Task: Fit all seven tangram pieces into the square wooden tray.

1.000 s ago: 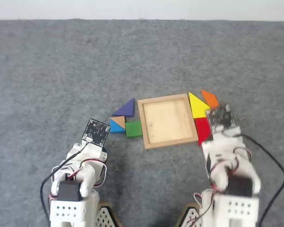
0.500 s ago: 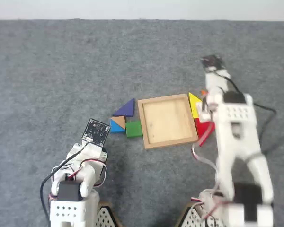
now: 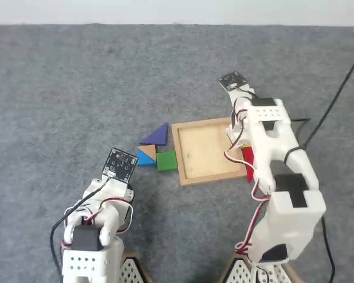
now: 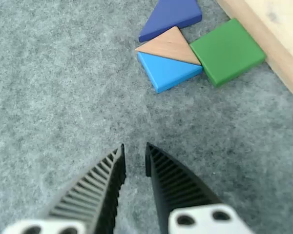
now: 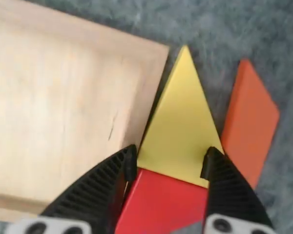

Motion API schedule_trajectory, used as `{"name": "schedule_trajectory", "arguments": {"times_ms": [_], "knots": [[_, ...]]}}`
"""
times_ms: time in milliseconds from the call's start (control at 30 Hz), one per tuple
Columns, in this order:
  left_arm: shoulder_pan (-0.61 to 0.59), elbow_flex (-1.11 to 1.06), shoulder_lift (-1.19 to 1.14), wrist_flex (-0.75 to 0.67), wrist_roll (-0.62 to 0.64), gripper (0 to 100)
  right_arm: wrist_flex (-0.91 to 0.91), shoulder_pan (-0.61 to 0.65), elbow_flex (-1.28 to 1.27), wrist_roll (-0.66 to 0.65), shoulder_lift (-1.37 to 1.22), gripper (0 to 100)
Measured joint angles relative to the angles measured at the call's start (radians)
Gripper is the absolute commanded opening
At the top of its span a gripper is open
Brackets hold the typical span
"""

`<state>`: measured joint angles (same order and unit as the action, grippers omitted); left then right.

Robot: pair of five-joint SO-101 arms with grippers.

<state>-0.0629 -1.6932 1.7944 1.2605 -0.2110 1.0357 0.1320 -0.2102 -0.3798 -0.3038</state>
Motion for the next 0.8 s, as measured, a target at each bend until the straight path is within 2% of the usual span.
{"name": "schedule_trajectory", "arguments": {"times_ms": [400, 667, 800], "knots": [[0.0, 0.0, 0.0, 0.0, 0.0, 6, -0.015, -0.002, 0.029, -0.101, -0.041, 23.5], [0.0, 0.0, 0.0, 0.0, 0.0, 6, -0.02, -0.114, 0.043, -0.11, -0.051, 23.5], [0.0, 0.0, 0.0, 0.0, 0.0, 6, -0.005, -0.129, 0.044, -0.115, -0.051, 23.5]]}}
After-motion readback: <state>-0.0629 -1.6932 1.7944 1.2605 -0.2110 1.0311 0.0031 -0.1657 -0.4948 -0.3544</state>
